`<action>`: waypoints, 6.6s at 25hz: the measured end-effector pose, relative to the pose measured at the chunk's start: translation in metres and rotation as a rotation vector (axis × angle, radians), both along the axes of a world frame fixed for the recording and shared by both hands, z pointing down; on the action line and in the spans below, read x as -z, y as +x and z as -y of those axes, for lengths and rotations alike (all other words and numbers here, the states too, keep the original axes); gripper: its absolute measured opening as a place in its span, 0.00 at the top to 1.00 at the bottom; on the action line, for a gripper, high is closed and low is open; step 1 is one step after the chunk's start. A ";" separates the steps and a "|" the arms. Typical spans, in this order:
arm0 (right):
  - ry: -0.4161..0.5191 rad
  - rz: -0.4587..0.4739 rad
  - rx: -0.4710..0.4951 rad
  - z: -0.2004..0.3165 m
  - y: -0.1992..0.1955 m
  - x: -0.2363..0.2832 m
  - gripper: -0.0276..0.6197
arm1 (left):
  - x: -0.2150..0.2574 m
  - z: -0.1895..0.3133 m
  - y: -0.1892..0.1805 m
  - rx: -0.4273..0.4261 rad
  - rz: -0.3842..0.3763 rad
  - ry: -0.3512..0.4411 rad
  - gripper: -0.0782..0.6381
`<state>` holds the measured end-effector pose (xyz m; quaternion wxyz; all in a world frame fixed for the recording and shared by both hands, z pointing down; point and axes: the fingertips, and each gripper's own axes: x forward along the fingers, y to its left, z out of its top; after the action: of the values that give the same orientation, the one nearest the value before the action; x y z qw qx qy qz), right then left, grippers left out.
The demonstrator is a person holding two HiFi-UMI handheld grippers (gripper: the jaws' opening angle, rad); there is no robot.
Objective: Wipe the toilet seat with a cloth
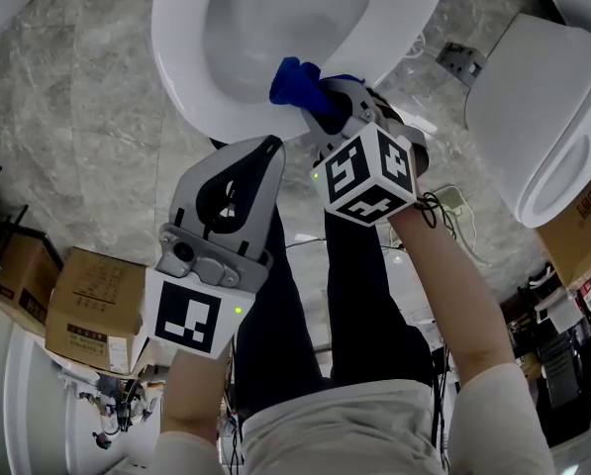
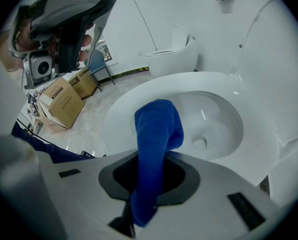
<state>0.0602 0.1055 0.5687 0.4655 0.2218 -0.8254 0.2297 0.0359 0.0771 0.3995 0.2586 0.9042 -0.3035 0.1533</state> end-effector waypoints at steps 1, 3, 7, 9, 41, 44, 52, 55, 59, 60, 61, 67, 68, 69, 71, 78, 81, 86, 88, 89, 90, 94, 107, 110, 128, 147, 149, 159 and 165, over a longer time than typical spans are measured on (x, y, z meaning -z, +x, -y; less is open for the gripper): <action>0.001 0.001 -0.003 0.001 0.001 0.000 0.87 | -0.001 0.001 0.001 -0.002 0.000 -0.001 0.88; 0.006 0.006 -0.012 0.003 0.005 0.000 0.87 | -0.003 0.002 0.005 -0.005 0.001 -0.001 0.88; 0.021 0.025 -0.033 0.009 0.010 -0.001 0.87 | -0.008 0.001 0.012 -0.011 0.003 -0.010 0.88; 0.028 0.027 -0.040 0.010 0.014 -0.002 0.87 | -0.010 0.002 0.017 -0.018 0.003 -0.013 0.88; 0.130 0.030 0.003 0.044 0.073 0.001 0.87 | -0.011 0.016 0.057 -0.039 0.006 -0.013 0.88; 0.137 0.032 -0.001 0.048 0.078 0.000 0.87 | -0.012 0.016 0.055 -0.033 0.007 -0.014 0.88; 0.157 0.014 -0.017 0.066 0.096 0.000 0.87 | -0.014 0.024 0.054 -0.019 0.017 -0.012 0.88; 0.162 0.012 -0.023 0.070 0.099 0.000 0.87 | -0.015 0.027 0.051 -0.006 0.017 -0.011 0.88; 0.169 0.009 -0.028 0.075 0.103 -0.001 0.87 | -0.015 0.028 0.051 -0.005 0.020 -0.010 0.88; 0.170 0.008 -0.028 0.076 0.105 -0.002 0.87 | -0.017 0.029 0.051 -0.002 0.022 -0.011 0.88; 0.172 0.008 -0.029 0.078 0.107 -0.004 0.87 | -0.019 0.031 0.051 0.001 0.023 -0.012 0.88; 0.172 0.012 -0.045 0.090 0.116 -0.004 0.87 | -0.019 0.036 0.052 0.013 0.026 -0.010 0.88; 0.172 0.013 -0.048 0.092 0.117 -0.004 0.87 | -0.019 0.037 0.053 0.014 0.024 -0.010 0.88; 0.171 0.014 -0.051 0.093 0.118 -0.004 0.87 | -0.019 0.037 0.053 0.014 0.023 -0.010 0.88; 0.170 0.021 -0.060 0.094 0.119 -0.005 0.87 | -0.021 0.036 0.054 0.012 0.022 -0.011 0.88; 0.174 0.039 -0.072 0.097 0.116 -0.008 0.87 | -0.025 0.033 0.053 0.016 0.020 -0.013 0.88; 0.177 0.040 -0.080 0.102 0.119 -0.006 0.87 | -0.023 0.034 0.056 0.014 0.016 -0.012 0.88; 0.185 0.050 -0.095 0.108 0.121 -0.003 0.87 | -0.023 0.032 0.058 0.012 0.014 -0.011 0.88; 0.187 0.056 -0.101 0.109 0.122 -0.002 0.87 | -0.024 0.031 0.059 0.012 0.013 -0.013 0.88; 0.187 0.059 -0.104 0.109 0.123 -0.002 0.87 | -0.025 0.031 0.060 0.012 0.013 -0.014 0.88; 0.187 0.061 -0.105 0.110 0.123 -0.002 0.87 | -0.025 0.031 0.060 0.010 0.014 -0.015 0.88; 0.192 0.071 -0.113 0.117 0.122 0.001 0.87 | -0.023 0.036 0.059 0.010 0.016 -0.013 0.88; 0.143 0.147 -0.216 0.130 0.134 0.004 0.87 | -0.015 0.045 0.062 -0.009 0.016 -0.002 0.88; 0.143 0.153 -0.232 0.132 0.138 0.005 0.87 | -0.014 0.047 0.061 -0.004 0.021 0.004 0.88; 0.180 0.089 -0.208 0.147 0.150 0.006 0.87 | -0.013 0.050 0.058 -0.004 0.016 0.001 0.88; 0.171 0.084 -0.244 0.168 0.152 0.004 0.87 | -0.013 0.053 0.054 -0.003 0.004 -0.007 0.88; 0.172 0.077 -0.245 0.170 0.154 0.005 0.87 | -0.012 0.054 0.054 0.000 0.002 -0.006 0.88; 0.164 0.042 -0.278 0.184 0.149 0.003 0.87 | -0.012 0.059 0.043 0.007 0.001 -0.011 0.88; 0.162 0.020 -0.300 0.209 0.124 -0.005 0.87 | -0.021 0.079 0.016 0.017 -0.003 -0.026 0.88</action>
<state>0.1842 -0.1035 0.5737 0.3985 0.3770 -0.8033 0.2317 0.0523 -0.0020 0.4201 0.2721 0.8982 -0.3091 0.1538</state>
